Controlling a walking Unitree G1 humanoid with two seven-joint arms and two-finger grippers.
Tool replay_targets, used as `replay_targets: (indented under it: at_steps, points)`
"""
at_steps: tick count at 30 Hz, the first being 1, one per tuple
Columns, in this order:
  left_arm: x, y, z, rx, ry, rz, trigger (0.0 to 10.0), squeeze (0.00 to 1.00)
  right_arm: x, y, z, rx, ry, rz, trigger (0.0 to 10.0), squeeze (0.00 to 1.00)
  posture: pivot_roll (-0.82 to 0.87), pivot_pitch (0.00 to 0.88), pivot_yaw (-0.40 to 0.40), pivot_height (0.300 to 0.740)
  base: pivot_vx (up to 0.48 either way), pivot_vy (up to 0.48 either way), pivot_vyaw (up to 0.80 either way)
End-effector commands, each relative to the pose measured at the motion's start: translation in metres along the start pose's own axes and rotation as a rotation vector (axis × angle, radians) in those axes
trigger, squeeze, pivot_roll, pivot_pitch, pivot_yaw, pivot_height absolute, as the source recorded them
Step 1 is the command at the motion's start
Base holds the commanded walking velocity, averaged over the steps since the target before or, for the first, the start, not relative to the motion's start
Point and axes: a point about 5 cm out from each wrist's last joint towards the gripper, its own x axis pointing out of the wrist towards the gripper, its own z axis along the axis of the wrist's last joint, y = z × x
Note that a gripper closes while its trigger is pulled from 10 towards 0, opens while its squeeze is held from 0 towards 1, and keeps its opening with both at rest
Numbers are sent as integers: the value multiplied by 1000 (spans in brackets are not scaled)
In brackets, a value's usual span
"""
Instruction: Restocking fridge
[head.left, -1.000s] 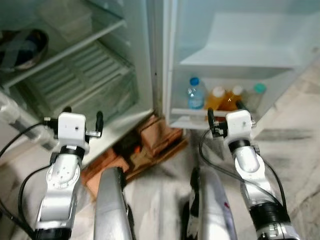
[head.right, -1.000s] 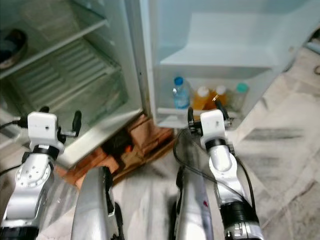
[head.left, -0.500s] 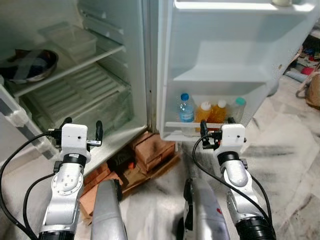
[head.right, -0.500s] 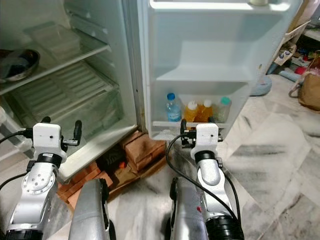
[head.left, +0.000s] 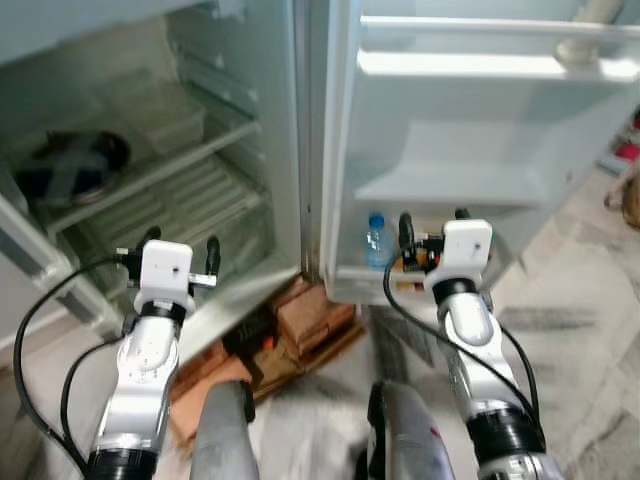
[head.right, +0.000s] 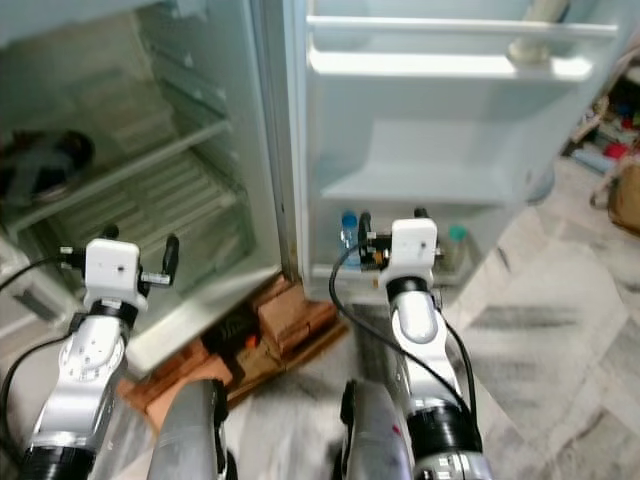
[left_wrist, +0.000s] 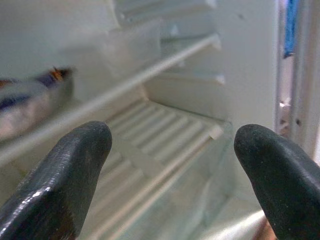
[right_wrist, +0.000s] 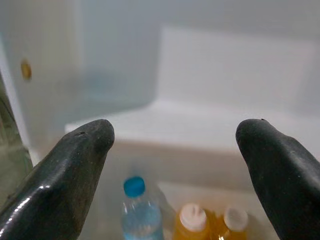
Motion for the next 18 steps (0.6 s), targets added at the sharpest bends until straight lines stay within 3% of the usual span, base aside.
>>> replay_targets:
  at_steps: [1, 8, 18]
  points:
    - [2, -1, -1, 21, 8, -2, 10000, 0, 1, -7, -1, 16, 16, -35, 10000, 0, 72, 38, -24, 703, 0, 0, 0]
    - [-10, -8, -13, 15, 63, -20, 10000, 0, -14, -16, -15, 24, 84, -71, 10000, 0, 70, 56, -42, 740, 0, 0, 0]
    - [-21, -12, -27, 21, 123, -28, 10000, 0, -32, -36, -36, 17, 187, -167, 10000, 0, 62, 56, -49, 740, 0, 0, 0]
